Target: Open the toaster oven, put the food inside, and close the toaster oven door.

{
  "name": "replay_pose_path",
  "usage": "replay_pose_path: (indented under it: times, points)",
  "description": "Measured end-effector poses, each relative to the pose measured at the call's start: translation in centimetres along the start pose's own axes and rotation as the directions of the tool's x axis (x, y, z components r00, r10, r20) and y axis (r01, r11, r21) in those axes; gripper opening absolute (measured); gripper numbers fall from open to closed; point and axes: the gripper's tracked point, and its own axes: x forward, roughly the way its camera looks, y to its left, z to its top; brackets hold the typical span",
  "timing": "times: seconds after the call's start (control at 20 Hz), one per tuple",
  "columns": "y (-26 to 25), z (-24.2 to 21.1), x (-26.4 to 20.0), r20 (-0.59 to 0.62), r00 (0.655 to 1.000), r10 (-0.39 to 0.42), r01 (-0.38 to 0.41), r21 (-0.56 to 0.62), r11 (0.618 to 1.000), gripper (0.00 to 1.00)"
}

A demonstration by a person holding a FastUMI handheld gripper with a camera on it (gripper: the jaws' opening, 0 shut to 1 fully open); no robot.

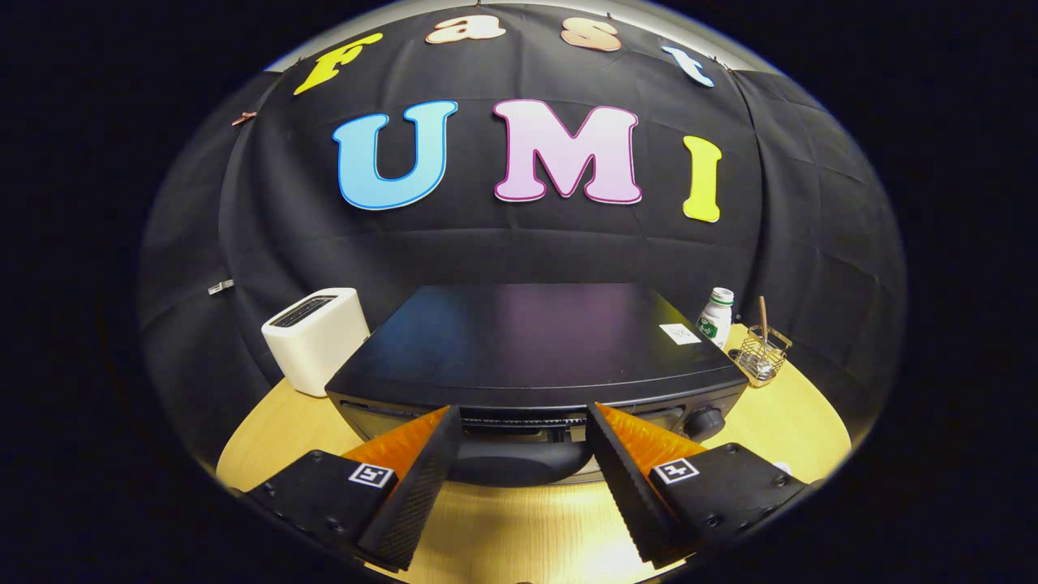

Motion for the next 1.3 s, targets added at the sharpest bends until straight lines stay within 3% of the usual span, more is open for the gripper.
replay_pose_path:
  times: [0.5, 0.85, 1.1, 1.3]
  points:
    - [-0.1, -6.8, -6.3, -0.098, 0.995, -0.007, 0.002, -0.056, 0.998, 0.99]
    - [-1.0, -16.6, -8.8, -0.317, 0.948, 0.035, -0.057, -0.060, 0.997, 0.99]
    - [-2.2, -14.4, -11.0, -0.267, 0.957, 0.111, -0.136, -0.078, 0.988, 0.99]
    - [-8.1, -11.5, -12.2, -0.233, 0.965, 0.118, -0.134, -0.054, 0.989, 0.98]
